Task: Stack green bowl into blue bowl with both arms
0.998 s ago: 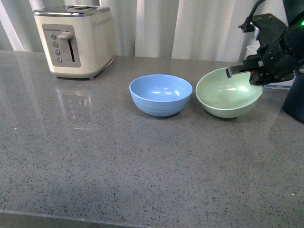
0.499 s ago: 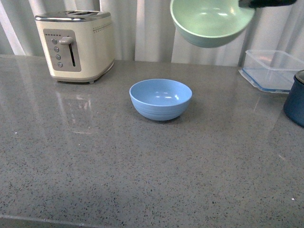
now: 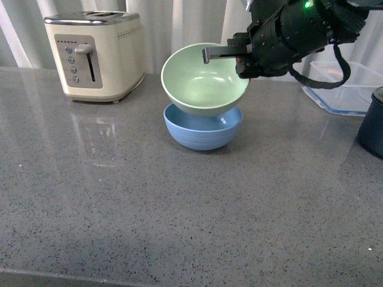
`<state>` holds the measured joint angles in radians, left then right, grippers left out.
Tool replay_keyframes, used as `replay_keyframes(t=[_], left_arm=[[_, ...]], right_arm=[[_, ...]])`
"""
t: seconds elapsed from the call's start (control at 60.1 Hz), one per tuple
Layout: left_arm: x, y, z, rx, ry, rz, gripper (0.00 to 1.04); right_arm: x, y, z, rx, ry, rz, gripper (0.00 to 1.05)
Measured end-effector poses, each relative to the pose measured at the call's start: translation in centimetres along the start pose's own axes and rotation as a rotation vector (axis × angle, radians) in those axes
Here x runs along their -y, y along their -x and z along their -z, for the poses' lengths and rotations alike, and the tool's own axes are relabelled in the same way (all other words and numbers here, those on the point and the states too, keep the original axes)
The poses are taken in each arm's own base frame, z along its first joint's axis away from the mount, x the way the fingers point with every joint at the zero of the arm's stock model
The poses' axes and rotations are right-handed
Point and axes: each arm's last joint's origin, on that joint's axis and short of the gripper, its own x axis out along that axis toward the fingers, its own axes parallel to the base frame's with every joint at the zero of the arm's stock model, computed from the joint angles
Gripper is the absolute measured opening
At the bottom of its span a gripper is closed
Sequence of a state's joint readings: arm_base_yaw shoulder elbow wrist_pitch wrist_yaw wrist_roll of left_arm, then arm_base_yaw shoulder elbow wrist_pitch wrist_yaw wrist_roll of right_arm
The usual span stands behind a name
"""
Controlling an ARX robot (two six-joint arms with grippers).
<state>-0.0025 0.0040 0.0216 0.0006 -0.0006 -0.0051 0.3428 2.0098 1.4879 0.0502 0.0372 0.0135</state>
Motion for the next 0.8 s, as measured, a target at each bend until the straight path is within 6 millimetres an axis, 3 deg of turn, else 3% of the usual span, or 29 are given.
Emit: replay_keyframes(t=[0.283,0.566,0.699,0.798], left_arm=[[0.0,0.0,0.0,0.0,0.0,0.0,0.98],[0.0,0.0,0.0,0.0,0.0,0.0,0.98],[0.0,0.0,0.0,0.0,0.0,0.0,0.98],[0.0,0.0,0.0,0.0,0.0,0.0,0.98]], right_arm=[[-0.3,-2.3,1.9,-0.054,0.004,0.016,0.04],[-0.2,-1.4,1.2,-0.011,-0.024,-0.015,0.44],[0.4,0.7,0.2,0.045,-0.072,-0.041,0.64],[1.7,3.6,-1.1,0.14,-0.143,-0.083,0.81]])
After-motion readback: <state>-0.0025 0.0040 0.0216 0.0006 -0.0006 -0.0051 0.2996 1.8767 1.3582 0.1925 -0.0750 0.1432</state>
